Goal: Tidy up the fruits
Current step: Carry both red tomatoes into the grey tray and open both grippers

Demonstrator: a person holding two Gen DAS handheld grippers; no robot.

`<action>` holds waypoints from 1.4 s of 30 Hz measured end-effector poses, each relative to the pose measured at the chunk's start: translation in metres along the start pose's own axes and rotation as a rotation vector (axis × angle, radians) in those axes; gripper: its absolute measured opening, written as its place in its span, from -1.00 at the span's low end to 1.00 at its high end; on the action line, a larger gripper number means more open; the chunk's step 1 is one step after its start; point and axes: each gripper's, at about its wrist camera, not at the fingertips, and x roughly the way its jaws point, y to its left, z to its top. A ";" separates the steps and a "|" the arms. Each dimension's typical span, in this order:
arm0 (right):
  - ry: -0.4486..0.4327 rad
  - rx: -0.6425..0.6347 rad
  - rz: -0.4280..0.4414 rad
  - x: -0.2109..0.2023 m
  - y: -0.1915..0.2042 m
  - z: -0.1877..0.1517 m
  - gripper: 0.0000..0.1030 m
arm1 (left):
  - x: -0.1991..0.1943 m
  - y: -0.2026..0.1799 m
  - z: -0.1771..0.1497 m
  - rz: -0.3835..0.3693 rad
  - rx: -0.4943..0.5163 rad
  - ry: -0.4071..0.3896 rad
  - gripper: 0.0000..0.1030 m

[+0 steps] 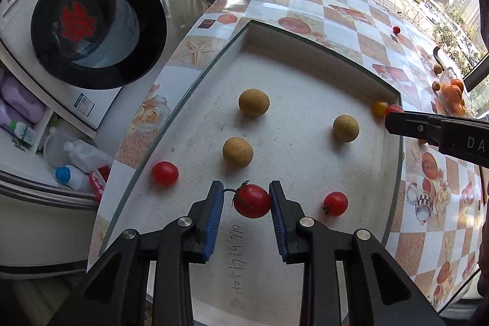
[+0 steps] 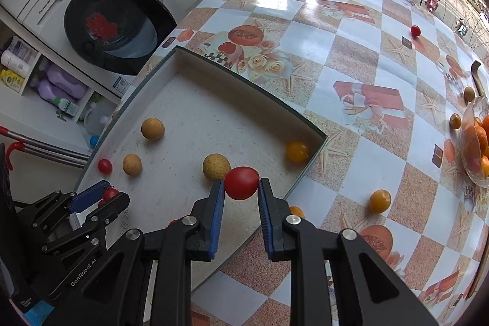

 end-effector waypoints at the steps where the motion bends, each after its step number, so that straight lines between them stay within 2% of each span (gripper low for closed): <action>1: 0.001 0.012 0.004 0.001 -0.002 0.003 -0.53 | 0.002 0.000 0.001 -0.001 -0.001 0.001 -0.37; 12: 0.033 0.024 0.022 0.031 0.006 0.030 -0.53 | 0.016 -0.008 0.007 0.011 0.016 0.012 -0.37; 30: 0.074 -0.004 -0.038 0.062 0.010 0.033 -0.52 | 0.028 -0.015 0.005 0.033 0.033 0.035 -0.37; 38: 0.081 0.000 -0.021 0.061 0.010 0.032 -0.50 | 0.027 -0.018 0.006 0.051 0.050 0.044 -0.35; 41: 0.072 -0.011 -0.018 0.055 0.011 0.030 -0.45 | 0.025 -0.020 0.004 0.057 0.061 0.042 -0.35; 42: 0.069 -0.013 -0.018 0.054 0.011 0.029 -0.34 | 0.025 -0.020 0.004 0.057 0.063 0.043 -0.35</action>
